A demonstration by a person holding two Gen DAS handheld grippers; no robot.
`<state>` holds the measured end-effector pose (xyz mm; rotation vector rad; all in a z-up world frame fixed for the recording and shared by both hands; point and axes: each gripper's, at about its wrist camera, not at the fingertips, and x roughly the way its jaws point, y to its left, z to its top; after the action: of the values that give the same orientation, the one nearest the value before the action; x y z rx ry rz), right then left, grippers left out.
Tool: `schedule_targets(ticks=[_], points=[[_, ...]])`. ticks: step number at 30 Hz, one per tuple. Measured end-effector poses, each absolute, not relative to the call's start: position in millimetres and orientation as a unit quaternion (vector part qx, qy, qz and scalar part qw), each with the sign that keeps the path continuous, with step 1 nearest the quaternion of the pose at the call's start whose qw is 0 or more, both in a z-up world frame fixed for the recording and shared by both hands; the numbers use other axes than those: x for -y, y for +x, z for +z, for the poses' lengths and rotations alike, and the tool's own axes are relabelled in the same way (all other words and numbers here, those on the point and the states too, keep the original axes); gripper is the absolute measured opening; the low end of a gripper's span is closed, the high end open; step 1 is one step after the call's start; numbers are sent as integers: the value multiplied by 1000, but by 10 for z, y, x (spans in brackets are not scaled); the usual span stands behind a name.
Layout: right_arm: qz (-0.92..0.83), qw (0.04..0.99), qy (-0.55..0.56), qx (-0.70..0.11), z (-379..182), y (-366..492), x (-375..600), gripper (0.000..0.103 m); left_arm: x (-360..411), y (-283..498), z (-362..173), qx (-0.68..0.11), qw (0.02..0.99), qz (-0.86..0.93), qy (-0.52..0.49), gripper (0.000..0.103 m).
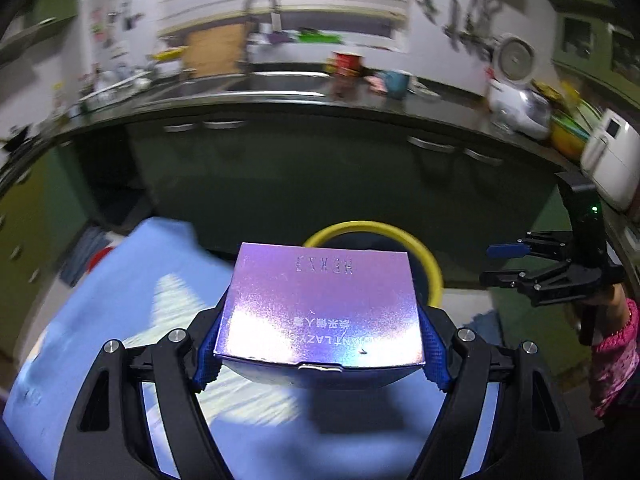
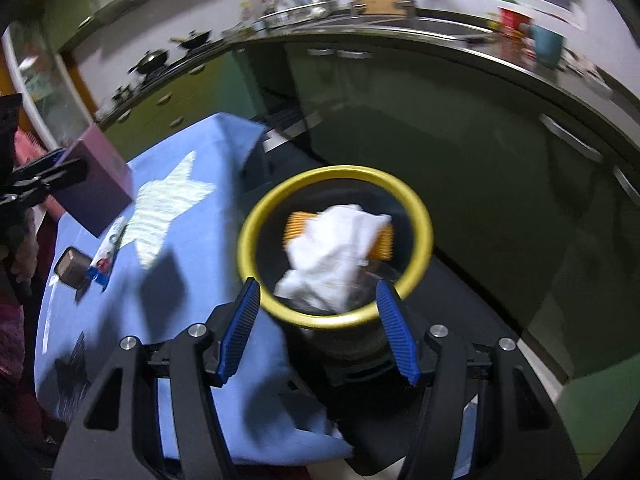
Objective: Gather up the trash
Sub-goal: 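Carry the purple box over the bin and release it with the left gripper, then reach the right gripper to the white tube and grasp it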
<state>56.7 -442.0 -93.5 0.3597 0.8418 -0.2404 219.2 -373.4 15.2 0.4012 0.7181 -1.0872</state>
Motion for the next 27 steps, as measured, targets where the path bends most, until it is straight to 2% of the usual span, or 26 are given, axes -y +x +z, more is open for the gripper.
schedule_targets(ticks=[10, 14, 20, 27], points=[[-146, 878, 214, -401, -1148, 168, 4834, 58, 5236, 2188, -562, -394, 730, -506, 237, 78], [-147, 878, 223, -398, -1177, 131, 4873, 61, 5485, 2239, -791, -414, 732, -481, 246, 84], [-138, 878, 223, -401, -1208, 173, 4841, 61, 5104, 2220, -549, -411, 744, -485, 207, 88], [-124, 881, 211, -406, -1180, 320, 4693, 61, 3919, 2195, 3, -369, 798, -463, 110, 92]])
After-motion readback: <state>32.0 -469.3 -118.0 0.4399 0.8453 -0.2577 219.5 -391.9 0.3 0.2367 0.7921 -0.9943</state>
